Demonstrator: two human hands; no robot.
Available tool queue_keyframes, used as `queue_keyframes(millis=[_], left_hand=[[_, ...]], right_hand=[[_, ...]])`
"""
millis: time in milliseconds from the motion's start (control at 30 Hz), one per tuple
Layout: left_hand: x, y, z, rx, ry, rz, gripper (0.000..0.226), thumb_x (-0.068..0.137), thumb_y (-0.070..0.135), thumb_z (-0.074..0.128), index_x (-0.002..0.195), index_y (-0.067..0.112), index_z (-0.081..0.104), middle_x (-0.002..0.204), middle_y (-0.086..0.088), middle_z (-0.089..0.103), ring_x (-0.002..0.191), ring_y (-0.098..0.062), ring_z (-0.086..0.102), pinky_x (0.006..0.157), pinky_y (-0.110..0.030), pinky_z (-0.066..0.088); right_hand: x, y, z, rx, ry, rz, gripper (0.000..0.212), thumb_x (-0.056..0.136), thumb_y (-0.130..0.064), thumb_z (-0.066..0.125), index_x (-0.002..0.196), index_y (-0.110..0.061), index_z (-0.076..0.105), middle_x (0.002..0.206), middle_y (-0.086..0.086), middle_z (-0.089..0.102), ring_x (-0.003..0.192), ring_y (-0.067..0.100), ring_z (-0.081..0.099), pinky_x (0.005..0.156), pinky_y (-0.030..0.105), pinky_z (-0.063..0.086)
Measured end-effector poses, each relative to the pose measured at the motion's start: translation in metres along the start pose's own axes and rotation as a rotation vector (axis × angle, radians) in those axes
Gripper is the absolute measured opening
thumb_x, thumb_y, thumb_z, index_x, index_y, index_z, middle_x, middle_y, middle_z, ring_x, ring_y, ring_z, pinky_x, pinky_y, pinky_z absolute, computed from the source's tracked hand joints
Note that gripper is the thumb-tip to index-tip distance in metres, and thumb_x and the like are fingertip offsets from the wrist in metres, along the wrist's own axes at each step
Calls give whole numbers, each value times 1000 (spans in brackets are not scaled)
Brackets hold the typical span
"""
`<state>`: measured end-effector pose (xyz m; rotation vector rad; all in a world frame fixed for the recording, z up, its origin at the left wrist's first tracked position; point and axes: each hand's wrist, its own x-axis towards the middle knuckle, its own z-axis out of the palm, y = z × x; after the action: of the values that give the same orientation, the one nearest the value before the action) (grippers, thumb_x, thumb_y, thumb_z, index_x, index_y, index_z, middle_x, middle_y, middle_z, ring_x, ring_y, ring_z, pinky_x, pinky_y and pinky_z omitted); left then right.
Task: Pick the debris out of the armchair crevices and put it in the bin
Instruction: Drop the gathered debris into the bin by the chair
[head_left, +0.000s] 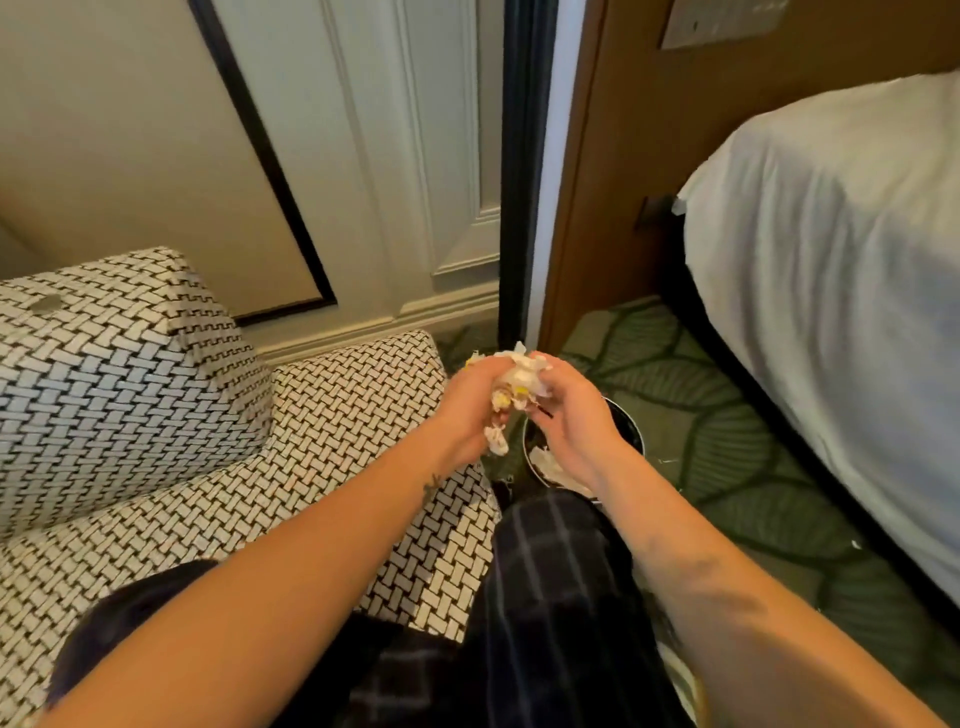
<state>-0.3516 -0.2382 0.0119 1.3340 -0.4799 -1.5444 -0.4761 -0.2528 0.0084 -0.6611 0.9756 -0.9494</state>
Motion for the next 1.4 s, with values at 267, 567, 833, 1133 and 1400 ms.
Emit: queue_keyframes(millis=[267, 567, 833, 1133, 1400], left_hand=[[70, -52, 58, 98, 133, -125, 25, 98, 18, 60, 119, 8, 66, 105, -15, 71, 79, -22, 67, 58, -29, 50], [115, -77, 87, 74, 85, -263, 33, 102, 26, 55, 129, 8, 62, 118, -14, 72, 95, -24, 71, 66, -28, 59], [134, -89, 85, 107, 56, -380, 37, 104, 35, 45, 112, 8, 70, 92, -8, 77, 76, -21, 73, 63, -28, 54], [104, -73, 95, 130, 78, -395, 26, 108, 28, 37, 93, 19, 56, 81, 7, 47, 69, -6, 41, 54, -19, 31], [94, -78, 73, 32, 94, -287, 44, 103, 38, 44, 141, 19, 53, 153, -3, 44, 141, -20, 36, 116, -41, 26]], right_hand=[[42, 10, -84, -115, 257, -22, 40, 92, 13, 50, 105, -20, 68, 91, 10, 71, 69, 15, 60, 71, 28, 53], [90, 30, -129, -143, 399, 18, 39, 92, 12, 52, 99, -22, 69, 100, 4, 71, 94, 18, 66, 81, 27, 54], [112, 40, -148, -168, 494, 82, 29, 90, 1, 60, 95, -25, 73, 104, 3, 73, 96, 18, 69, 73, 24, 55], [106, 41, -144, -161, 339, 114, 27, 99, -5, 55, 120, -14, 68, 122, 5, 70, 118, 17, 61, 107, 34, 45], [70, 31, -119, -149, 228, 102, 32, 101, -7, 50, 129, -12, 65, 123, 6, 71, 116, 16, 65, 105, 34, 49]])
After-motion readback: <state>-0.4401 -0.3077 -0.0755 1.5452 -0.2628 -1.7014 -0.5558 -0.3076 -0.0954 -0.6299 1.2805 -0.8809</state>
